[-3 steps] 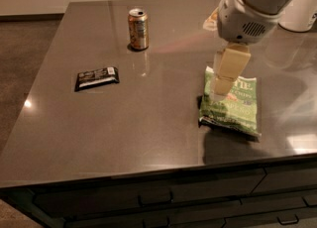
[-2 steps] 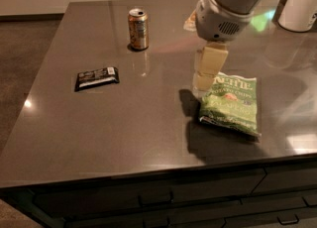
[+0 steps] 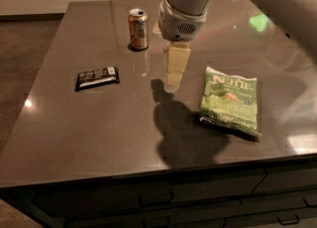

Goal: Pick rxbar chocolate

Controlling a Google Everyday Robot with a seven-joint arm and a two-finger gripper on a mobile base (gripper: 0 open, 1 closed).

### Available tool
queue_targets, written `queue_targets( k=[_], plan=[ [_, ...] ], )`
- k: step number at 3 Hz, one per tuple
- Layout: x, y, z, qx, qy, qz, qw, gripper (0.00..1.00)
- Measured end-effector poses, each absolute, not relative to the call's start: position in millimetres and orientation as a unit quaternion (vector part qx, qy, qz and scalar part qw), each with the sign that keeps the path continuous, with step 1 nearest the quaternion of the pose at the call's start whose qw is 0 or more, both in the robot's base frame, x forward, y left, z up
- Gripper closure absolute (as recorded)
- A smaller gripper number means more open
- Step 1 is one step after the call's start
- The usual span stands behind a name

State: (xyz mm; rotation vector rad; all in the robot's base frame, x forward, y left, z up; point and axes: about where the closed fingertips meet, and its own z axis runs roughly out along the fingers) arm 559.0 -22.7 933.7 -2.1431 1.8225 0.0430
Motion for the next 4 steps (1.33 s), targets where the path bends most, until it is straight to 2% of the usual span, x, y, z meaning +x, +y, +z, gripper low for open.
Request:
queue_targets(
  k=[4],
  plan=[
    [597.0, 73.3, 881.3, -0.793, 0.597, 0.031, 0.113, 0.0]
  ],
)
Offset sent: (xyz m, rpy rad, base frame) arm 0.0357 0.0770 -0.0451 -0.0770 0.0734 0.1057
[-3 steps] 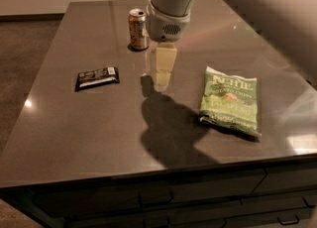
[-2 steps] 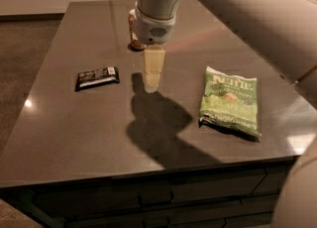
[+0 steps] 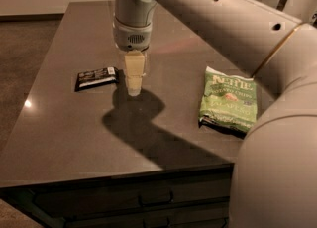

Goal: Pick rxbar chocolate

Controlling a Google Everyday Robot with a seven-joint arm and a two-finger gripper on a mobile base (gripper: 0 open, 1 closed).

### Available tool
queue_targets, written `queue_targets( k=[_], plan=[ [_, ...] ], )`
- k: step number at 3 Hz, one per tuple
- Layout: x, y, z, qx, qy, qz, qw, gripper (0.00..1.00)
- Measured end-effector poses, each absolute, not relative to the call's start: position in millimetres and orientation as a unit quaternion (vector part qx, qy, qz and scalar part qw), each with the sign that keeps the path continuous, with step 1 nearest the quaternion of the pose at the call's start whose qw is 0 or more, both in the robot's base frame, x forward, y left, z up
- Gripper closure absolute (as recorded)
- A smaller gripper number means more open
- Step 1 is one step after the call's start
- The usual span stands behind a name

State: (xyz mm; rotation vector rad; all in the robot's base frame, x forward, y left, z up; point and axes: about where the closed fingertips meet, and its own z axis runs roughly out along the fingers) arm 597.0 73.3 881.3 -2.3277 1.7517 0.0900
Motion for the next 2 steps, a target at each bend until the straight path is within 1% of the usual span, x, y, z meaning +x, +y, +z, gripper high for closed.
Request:
queue_targets(
  k=[2],
  plan=[
    [604.1, 113.2, 865.0, -0.811, 0.576, 0.033, 0.096, 0.0]
  ],
)
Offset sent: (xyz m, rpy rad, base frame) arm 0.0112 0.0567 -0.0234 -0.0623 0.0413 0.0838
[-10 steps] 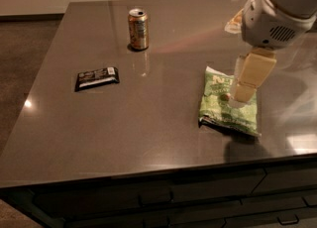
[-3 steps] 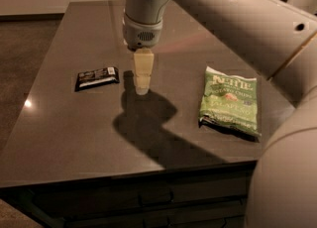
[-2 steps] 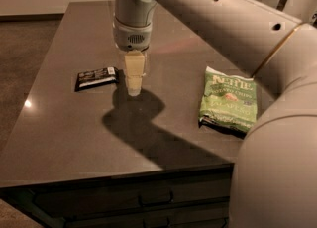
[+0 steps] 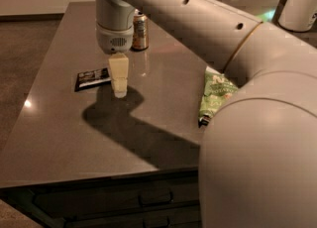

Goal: Pick rxbar chocolate

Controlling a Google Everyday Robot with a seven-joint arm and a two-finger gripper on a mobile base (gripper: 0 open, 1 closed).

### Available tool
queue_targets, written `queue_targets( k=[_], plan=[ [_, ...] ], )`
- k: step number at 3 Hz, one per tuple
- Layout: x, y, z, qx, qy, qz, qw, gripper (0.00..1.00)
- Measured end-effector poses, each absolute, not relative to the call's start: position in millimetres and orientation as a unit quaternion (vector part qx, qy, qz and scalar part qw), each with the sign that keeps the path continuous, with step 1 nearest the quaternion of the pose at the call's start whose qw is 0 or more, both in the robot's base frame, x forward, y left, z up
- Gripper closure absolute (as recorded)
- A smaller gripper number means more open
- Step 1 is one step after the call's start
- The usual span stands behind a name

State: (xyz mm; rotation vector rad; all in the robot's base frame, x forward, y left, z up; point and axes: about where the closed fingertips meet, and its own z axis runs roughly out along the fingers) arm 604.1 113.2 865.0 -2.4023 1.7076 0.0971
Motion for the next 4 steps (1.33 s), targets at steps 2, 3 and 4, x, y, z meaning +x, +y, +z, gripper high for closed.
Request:
queue_targets(
  k=[2, 3, 4],
  plan=[
    [618.3, 134.8, 851.2, -0.82, 0.566, 0.029, 0.077, 0.0],
    [623.8, 139.7, 845.7, -0.822, 0.565, 0.024, 0.066, 0.0],
    [628.8, 141.6, 840.6, -0.821, 0.567, 0.021, 0.059, 0.0]
  ],
)
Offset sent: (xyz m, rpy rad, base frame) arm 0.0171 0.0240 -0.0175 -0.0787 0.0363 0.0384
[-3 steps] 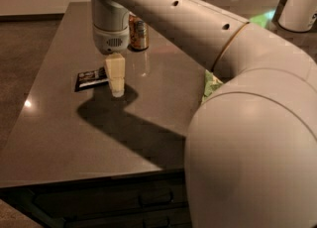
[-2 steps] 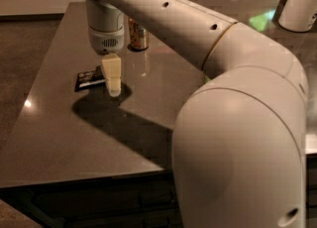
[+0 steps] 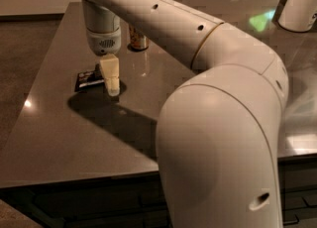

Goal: Pick rxbar chocolate

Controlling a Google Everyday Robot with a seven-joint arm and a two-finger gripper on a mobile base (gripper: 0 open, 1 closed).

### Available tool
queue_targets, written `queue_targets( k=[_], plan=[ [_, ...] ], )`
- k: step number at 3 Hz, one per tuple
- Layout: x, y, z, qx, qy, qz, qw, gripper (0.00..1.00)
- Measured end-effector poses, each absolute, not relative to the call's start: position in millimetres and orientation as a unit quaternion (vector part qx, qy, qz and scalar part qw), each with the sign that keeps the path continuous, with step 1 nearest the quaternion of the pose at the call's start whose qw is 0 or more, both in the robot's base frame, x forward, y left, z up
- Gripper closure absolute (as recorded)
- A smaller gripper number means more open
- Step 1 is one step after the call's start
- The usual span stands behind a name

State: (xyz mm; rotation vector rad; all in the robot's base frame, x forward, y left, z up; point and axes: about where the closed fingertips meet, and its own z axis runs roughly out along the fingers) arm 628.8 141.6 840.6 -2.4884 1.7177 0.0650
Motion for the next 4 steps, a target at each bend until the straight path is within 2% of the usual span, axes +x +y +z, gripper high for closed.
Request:
queue_targets(
  k=[1, 4],
  plan=[
    [632.3, 141.6, 836.7, -0.82, 0.57, 0.018, 0.055, 0.16],
    [631.6, 139.6, 837.5, -0.819, 0.571, 0.021, 0.054, 0.87]
  ],
)
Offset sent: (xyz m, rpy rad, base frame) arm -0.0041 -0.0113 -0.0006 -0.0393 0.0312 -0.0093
